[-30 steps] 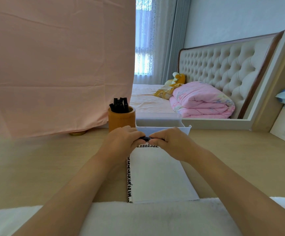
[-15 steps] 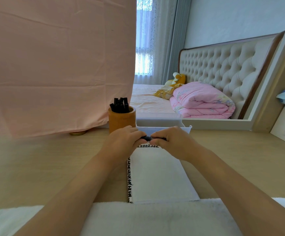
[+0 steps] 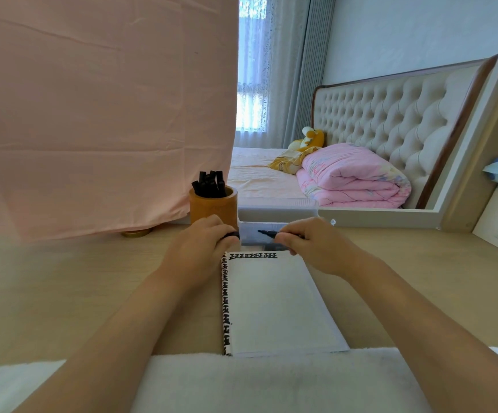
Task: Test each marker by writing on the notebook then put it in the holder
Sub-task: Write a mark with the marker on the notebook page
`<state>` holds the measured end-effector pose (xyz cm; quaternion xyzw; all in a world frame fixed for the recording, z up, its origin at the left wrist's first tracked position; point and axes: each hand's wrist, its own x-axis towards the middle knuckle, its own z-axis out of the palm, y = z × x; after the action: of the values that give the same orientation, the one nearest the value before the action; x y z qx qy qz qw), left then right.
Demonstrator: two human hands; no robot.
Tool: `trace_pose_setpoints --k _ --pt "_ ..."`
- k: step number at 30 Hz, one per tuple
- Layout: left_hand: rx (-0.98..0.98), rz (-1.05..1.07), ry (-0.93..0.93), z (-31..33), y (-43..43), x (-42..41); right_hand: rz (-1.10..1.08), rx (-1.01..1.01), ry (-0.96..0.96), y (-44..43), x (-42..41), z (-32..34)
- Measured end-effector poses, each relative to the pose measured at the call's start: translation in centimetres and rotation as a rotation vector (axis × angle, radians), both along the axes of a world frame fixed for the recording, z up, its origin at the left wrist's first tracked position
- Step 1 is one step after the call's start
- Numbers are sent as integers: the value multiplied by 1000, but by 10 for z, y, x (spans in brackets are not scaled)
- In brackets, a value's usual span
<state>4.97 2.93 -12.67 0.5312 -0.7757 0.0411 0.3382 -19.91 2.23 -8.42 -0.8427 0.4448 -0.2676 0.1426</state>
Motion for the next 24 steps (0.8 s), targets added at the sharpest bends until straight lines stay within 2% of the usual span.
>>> trace_pose_setpoints --k 4,10,16,19,21,24 --pt "140 128 39 -13 -6 12 -1 131 -215 -5 -4 5" --pt "303 216 84 -26 -15 21 148 397 -543 0 -8 11" --pt "286 200 147 -23 -16 11 304 614 -777 -3 -12 10" --pt "256 140 174 -18 -11 0 327 705 -849 -5 -13 8" --pt "303 99 100 -17 -6 -6 355 776 -869 -7 -15 4" --pt "371 81 -34 -17 -2 -13 372 704 -736 -8 -17 -1"
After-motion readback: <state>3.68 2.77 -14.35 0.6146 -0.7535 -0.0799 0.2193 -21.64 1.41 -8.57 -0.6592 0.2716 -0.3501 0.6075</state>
